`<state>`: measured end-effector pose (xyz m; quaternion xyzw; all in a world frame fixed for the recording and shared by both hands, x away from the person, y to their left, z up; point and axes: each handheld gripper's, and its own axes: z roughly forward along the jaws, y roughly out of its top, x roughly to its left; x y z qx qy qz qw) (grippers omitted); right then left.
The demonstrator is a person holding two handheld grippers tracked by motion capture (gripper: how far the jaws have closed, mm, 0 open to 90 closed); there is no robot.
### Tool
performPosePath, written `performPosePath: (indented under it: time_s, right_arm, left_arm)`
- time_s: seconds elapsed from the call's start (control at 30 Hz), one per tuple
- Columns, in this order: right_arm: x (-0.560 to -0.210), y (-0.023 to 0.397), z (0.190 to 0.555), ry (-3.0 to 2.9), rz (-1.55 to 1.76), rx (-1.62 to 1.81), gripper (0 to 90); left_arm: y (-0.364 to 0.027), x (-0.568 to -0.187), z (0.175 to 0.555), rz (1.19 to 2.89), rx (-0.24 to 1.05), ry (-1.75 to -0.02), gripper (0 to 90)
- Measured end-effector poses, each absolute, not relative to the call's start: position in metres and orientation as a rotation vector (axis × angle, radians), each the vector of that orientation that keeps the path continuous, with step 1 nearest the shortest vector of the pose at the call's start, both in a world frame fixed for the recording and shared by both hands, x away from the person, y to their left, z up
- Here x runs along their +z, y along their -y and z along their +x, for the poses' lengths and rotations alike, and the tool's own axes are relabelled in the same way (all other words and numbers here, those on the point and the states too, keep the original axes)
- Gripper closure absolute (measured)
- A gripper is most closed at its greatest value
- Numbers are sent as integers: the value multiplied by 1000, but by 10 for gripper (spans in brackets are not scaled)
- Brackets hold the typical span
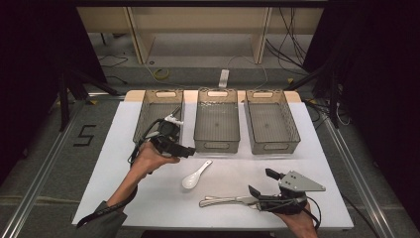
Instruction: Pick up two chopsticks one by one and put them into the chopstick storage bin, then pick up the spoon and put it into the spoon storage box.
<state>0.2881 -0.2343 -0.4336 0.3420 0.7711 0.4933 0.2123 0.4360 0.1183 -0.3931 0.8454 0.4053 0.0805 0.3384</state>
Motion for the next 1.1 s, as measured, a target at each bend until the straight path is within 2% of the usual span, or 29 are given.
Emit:
performPosePath:
  time_s: [0.57, 0.97, 1.1]
  right_arm:
    - [-433, 233, 288, -2140, 944, 1369, 221]
    - [-433, 232, 288, -2152, 929, 1360, 221]
    - [-434, 230, 288, -2156, 927, 1350, 222]
  left_arm:
    - [-99, -412, 432, 2303, 148, -1043, 160]
    - [-85, -423, 434, 2356, 78, -1038, 235]
    - [-75, -432, 438, 2354, 33, -1042, 288]
